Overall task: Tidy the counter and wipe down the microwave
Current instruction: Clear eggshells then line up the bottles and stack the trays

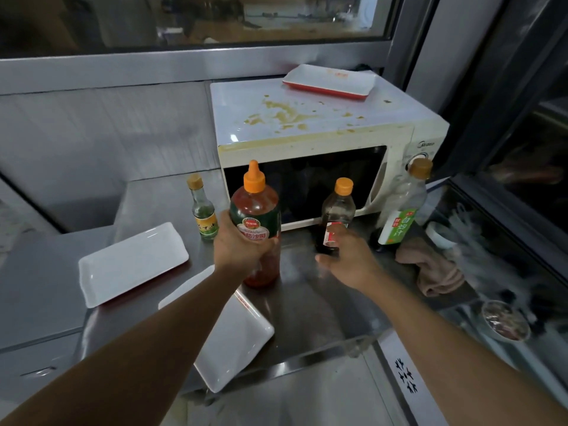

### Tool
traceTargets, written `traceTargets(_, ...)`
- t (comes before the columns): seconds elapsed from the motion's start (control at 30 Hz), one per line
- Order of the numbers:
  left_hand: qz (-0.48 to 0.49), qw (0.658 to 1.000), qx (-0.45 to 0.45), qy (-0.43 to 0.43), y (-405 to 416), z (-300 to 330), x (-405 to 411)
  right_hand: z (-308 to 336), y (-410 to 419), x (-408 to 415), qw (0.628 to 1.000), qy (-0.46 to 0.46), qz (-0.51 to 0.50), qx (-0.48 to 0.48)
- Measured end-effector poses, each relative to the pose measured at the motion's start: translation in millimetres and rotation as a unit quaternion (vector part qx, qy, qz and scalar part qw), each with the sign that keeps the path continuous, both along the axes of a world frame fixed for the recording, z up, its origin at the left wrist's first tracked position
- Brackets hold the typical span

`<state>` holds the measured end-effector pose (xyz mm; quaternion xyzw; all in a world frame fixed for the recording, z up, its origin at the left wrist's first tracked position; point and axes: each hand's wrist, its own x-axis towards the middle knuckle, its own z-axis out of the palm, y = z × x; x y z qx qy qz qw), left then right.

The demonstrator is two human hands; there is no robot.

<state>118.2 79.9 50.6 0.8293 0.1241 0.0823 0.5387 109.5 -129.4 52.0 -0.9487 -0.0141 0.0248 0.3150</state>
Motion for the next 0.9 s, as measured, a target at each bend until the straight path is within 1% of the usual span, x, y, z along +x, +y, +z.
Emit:
traceTargets(0.1, -0.010, 1.000, -0.007, -0.006, -9, 4, -2, 8, -11, -4, 1.000, -0.019, -0.009, -0.010)
traceTargets(0.2, -0.022, 1.000, -0.003, -0.010, -22, 12, -1, 16, -26, -6, 0.999, -0.024, -0.049, -0.003)
traceTargets(0.43, -0.042, 0.999, 0.016, -0.026, -56, 24, 8, 26, -72, 6, 0.976, -0.081, -0.202, 0.005)
traceTargets(0.6, -0.032, 0.999, 0.030, -0.032, -66, 26, 18, 19, -91, 32, 0.951, -0.101, -0.286, 0.055)
traceTargets(0.73, -0.034, 0.998, 0.041, -0.032, -70, 27, 24, 10, -98, 52, 0.938, -0.111, -0.321, 0.066)
traceTargets(0.9, -0.031, 0.998, 0.054, -0.031, -71, 25, 28, -4, -102, 68, 0.931, -0.128, -0.329, 0.089)
